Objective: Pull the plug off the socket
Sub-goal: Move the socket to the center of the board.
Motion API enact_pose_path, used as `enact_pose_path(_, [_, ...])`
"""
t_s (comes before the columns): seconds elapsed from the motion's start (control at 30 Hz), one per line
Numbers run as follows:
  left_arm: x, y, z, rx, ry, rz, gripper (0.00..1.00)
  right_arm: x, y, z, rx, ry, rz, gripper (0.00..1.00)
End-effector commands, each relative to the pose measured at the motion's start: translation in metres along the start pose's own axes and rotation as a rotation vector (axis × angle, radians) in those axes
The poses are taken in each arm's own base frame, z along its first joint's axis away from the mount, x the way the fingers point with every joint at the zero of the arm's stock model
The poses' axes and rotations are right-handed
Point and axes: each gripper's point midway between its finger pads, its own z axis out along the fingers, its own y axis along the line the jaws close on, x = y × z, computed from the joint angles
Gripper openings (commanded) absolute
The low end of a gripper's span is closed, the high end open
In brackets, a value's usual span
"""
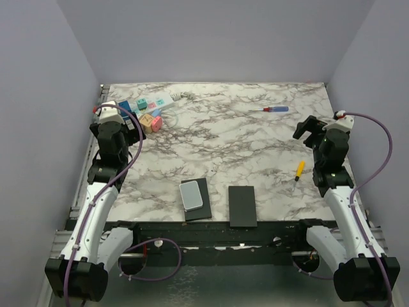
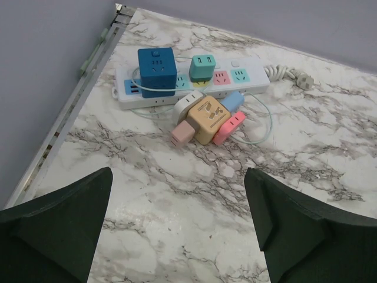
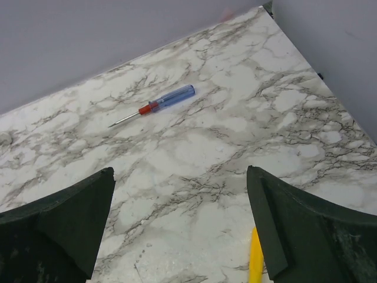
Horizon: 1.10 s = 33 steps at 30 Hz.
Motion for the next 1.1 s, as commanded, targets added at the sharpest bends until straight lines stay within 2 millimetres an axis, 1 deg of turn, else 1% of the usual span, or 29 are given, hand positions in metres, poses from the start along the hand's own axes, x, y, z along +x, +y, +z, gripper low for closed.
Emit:
enact_pose_path(0.0, [-0.003, 0.002, 0.002, -0.019, -0.004, -0.016, 0.99, -0.019, 0.003, -0.003, -0.011, -0.065, 0.02, 1.0])
enact_pose_path(0.13, [0.0, 0.005, 0.005, -0.034, 0.005, -0.007, 0.99, -0.021, 0.005, -0.003, -0.018, -0.067, 0.013, 1.0])
enact_pose_path(0.33, [0.005, 0.004, 0.006, -0.022, 0.02, 0.02, 0.99, -0.017, 0.004, -0.006, -0.026, -0.063, 0.013, 1.0])
enact_pose_path(0.4, [0.013, -0.002, 0.008, 0.026, 0.045, 0.065, 0.99, -0.016, 0.006, -0.006, -0.036, -0.063, 0.011, 1.0])
enact_pose_path(0.47, [0.027, -0.01, 0.012, 0.093, 0.087, 0.142, 0.99, -0.018, 0.011, -0.008, -0.062, -0.059, 0.006, 1.0])
enact_pose_path(0.53, [0.037, -0.011, 0.019, 0.095, 0.127, 0.163, 0.98, -0.016, 0.02, -0.009, -0.119, -0.049, -0.014, 1.0])
enact_pose_path(0.6, [0.043, -0.013, 0.026, 0.102, 0.153, 0.178, 0.99, -0.013, 0.029, -0.012, -0.174, -0.044, -0.022, 1.0])
enact_pose_path(0.73, [0.06, -0.027, 0.05, 0.168, 0.237, 0.215, 0.99, -0.009, 0.036, -0.014, -0.225, -0.036, -0.029, 1.0])
enact_pose_path(0.8, [0.072, -0.035, 0.066, 0.233, 0.297, 0.216, 0.99, -0.009, 0.037, -0.015, -0.229, -0.032, -0.028, 1.0])
enact_pose_path(0.87, [0.081, -0.04, 0.084, 0.295, 0.351, 0.176, 0.99, -0.011, 0.037, -0.017, -0.232, -0.044, -0.025, 1.0])
enact_pose_path(0.93, [0.081, -0.035, 0.103, 0.297, 0.36, 0.177, 0.98, -0.012, 0.043, -0.02, -0.266, -0.05, -0.026, 1.0])
enact_pose_path(1.07, [0.077, -0.028, 0.131, 0.263, 0.34, 0.265, 0.98, -0.014, 0.046, -0.021, -0.285, -0.055, -0.025, 1.0])
